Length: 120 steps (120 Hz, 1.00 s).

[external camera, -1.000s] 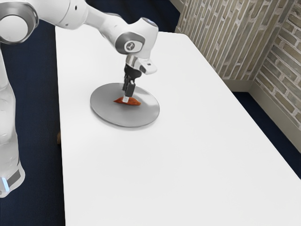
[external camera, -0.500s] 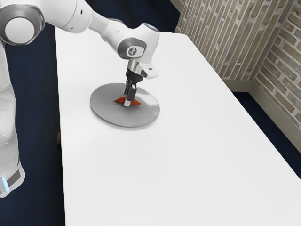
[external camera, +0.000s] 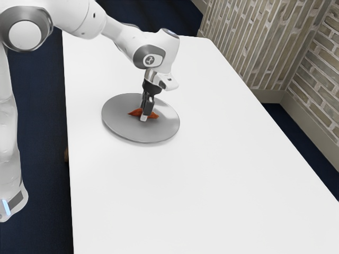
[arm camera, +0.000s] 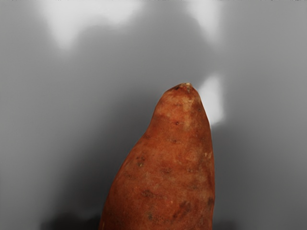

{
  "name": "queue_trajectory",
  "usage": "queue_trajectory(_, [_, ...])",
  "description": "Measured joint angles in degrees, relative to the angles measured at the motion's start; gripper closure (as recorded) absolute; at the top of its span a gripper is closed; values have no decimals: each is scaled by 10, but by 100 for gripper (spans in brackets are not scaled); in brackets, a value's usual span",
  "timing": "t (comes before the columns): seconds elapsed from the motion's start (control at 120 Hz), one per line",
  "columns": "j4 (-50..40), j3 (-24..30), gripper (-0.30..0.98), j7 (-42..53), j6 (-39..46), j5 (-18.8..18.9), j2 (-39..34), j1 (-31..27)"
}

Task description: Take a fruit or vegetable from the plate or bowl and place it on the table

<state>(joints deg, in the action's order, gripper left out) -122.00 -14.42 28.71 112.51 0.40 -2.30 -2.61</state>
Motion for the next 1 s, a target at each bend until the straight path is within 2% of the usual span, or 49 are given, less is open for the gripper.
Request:
queue_trajectory(0.2, [-1, 0, 44, 3, 4, -1, 0, 0])
queue_trajectory(0.267, [-2, 0, 50, 6, 6, 0, 0, 0])
queue_trajectory(0.333, [-5, 0, 50, 8, 13, 0, 0, -2])
queue_trajectory(0.433, [-11, 0, 41, 10, 26, 1, 0, -7])
queue_trajectory(0.633, [0, 5, 53, 13, 39, 2, -8, -5])
queue_trajectory(0.85, [39, 30, 53, 14, 43, 3, -16, -2])
queue_trajectory(1.0, [62, 70, 53, 11, 42, 2, -16, -5])
